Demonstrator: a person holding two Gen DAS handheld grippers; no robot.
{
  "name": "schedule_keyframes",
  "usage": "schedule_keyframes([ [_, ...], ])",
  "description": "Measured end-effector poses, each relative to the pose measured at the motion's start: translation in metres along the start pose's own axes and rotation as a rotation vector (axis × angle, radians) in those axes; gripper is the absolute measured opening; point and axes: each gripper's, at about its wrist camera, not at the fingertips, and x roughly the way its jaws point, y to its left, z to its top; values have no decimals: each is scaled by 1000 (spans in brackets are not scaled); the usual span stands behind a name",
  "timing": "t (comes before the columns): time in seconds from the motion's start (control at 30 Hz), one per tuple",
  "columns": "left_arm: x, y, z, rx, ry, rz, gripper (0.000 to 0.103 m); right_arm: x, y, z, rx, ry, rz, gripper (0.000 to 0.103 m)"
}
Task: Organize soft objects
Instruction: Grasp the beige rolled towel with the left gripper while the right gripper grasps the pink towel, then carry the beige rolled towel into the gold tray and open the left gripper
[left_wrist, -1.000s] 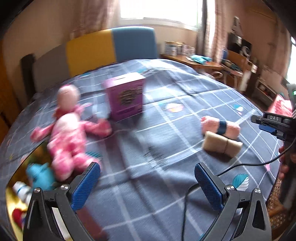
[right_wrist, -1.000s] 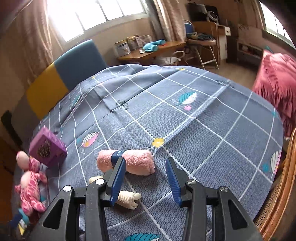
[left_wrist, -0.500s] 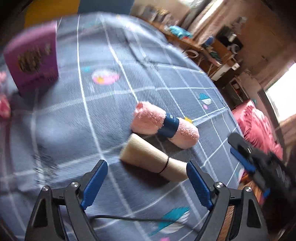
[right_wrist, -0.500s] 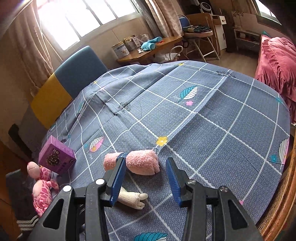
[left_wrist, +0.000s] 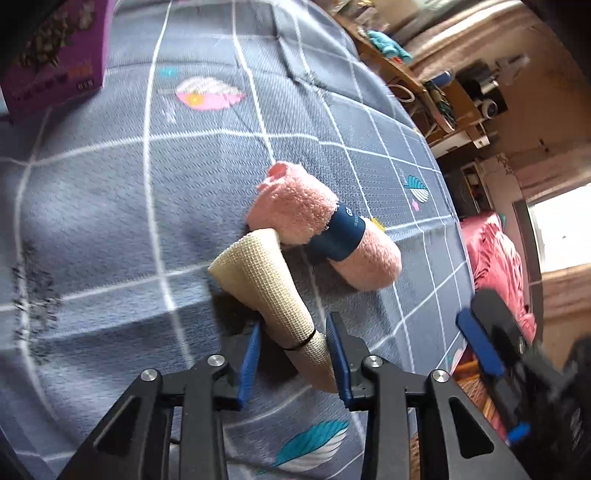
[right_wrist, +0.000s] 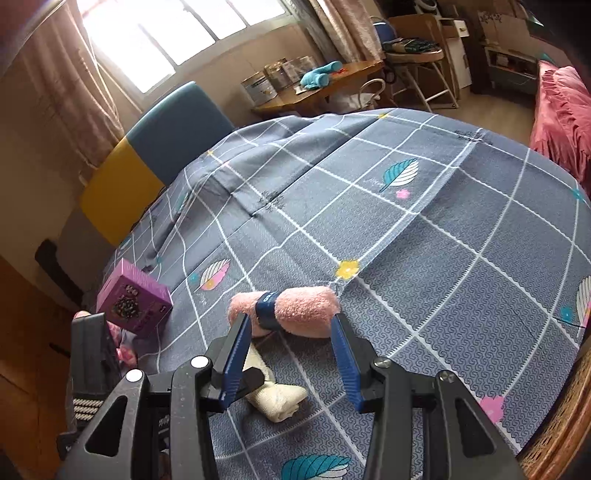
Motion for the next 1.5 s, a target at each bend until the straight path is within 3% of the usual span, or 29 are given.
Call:
schedule_keyframes([
  [0.17,-21,12,-8,73,-42,-4,20,17,19,17,-162,94,-3,45],
  [0.27,-36,22,-13,89,-75,-2,20,37,40,23,-362,144,-51,45],
  [0.47,-60,45,-24,86,-125,14,19,80,74,15,-669,277,-67,51],
  [0.57,-72,59,-27,61,-150,19,19,95,90,6,-807,313,-109,62],
  [0.8,-113,72,-38,74,-252,71,19,136,96,-13,-1004,407,-247,63],
  [0.83,-118,73,-40,80,-264,80,19,142,95,-15,-1017,397,-268,63],
  [0.9,-131,72,-46,104,-303,119,19,148,91,-17,-1026,386,-312,44],
  [0.93,-136,73,-49,113,-319,136,19,148,91,-16,-1020,367,-318,43],
  [1.1,-171,80,-70,144,-426,257,19,129,103,-17,-963,316,-270,39],
  [1.2,-189,88,-82,145,-473,311,19,109,122,-25,-917,296,-181,39],
  [1.5,-231,117,-118,103,-561,405,19,77,190,-101,-835,417,126,39],
])
